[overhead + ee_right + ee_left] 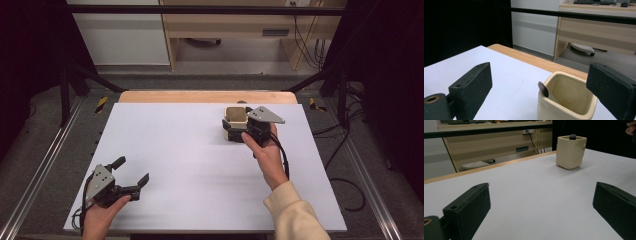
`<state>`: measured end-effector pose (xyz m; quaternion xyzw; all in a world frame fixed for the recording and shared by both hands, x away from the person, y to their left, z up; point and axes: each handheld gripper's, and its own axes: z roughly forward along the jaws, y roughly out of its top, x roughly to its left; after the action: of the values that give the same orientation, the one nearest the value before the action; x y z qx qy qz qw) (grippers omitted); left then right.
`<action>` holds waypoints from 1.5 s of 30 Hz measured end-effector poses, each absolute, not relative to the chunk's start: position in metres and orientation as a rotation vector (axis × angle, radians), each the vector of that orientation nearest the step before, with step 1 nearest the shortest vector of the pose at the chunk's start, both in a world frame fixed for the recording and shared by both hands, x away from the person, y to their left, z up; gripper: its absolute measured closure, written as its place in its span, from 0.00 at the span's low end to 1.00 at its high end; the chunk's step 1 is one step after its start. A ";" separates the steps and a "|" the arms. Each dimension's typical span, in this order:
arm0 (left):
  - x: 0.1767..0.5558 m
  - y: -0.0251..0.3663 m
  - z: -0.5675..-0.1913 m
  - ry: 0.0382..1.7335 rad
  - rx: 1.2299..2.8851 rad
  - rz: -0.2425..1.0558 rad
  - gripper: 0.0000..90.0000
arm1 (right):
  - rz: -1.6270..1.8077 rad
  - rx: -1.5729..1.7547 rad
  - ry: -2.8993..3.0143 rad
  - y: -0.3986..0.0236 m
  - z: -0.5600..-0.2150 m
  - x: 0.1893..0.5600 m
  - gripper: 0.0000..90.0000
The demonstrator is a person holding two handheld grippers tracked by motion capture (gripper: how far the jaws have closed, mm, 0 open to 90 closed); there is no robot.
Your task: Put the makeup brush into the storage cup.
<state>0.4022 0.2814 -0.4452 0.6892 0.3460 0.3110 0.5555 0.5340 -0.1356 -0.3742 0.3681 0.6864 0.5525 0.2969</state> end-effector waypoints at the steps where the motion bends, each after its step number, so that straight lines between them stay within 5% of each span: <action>1: 0.402 0.281 -0.445 0.817 1.627 0.734 0.01 | 1.465 0.976 1.828 -0.136 -0.375 0.533 0.08; 45: 0.402 0.289 -0.444 0.838 1.583 0.722 0.01 | 1.480 1.063 1.758 -0.197 -0.360 0.490 0.03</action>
<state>0.4022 0.2895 -0.4436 0.6741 0.3569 0.3076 0.5689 0.4905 -0.1965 -0.3599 0.4004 0.6623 0.5575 0.3004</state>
